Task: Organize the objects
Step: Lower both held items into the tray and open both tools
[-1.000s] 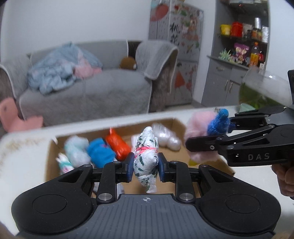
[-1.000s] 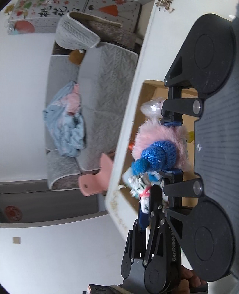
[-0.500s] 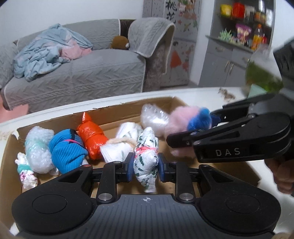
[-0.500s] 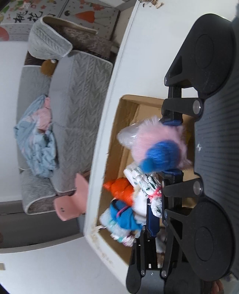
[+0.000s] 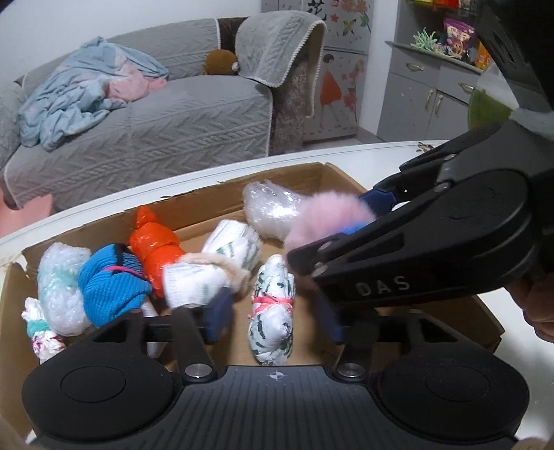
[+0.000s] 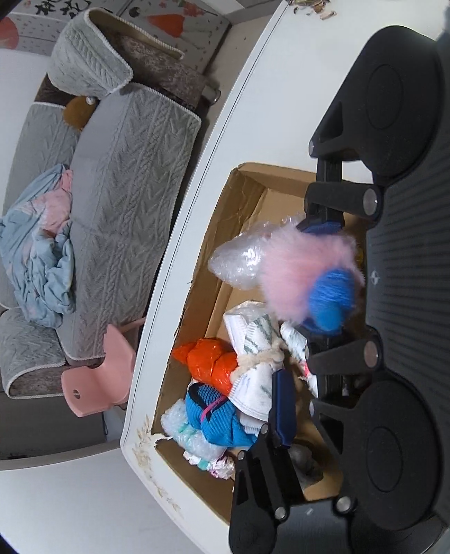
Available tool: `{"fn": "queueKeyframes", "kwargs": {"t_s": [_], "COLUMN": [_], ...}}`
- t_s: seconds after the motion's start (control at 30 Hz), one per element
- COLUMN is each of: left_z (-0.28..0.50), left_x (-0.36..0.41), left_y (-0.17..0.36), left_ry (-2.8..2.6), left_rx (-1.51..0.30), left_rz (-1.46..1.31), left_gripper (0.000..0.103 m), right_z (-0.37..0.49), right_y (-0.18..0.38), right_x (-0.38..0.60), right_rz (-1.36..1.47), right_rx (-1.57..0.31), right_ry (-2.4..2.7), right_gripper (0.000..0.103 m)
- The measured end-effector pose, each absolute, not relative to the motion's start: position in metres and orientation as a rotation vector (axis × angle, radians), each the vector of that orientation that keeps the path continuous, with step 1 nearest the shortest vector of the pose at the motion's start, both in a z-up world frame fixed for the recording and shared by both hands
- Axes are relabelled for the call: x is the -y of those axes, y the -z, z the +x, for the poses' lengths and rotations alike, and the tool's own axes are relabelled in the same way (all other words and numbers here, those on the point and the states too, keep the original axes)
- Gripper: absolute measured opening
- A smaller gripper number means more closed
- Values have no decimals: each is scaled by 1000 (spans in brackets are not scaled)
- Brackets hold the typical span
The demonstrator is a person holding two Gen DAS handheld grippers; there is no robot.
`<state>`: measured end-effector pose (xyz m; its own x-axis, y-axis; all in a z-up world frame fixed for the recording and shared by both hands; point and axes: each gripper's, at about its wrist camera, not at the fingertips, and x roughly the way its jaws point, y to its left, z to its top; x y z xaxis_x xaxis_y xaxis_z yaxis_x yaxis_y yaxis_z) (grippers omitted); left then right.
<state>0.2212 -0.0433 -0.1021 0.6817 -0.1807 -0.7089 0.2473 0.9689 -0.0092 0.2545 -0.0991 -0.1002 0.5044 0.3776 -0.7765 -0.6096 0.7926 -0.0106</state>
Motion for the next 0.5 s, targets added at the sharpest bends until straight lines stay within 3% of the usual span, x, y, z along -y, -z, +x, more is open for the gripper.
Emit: {"fn": "queueKeyframes", "kwargs": {"t_s": [0.07, 0.5], "left_z": [220, 213], "left_x": [46, 43], "left_y": [102, 92], "left_ry": [241, 220], "left_rx": [-785, -849], "left_rz": [94, 90], "left_gripper": [70, 81], "right_z": [253, 243], "right_y": [98, 84], "right_x": [99, 101], "right_rz": [-309, -347], "right_rx": [-845, -843], "right_ry": [-598, -604], "right_gripper": [57, 71]}}
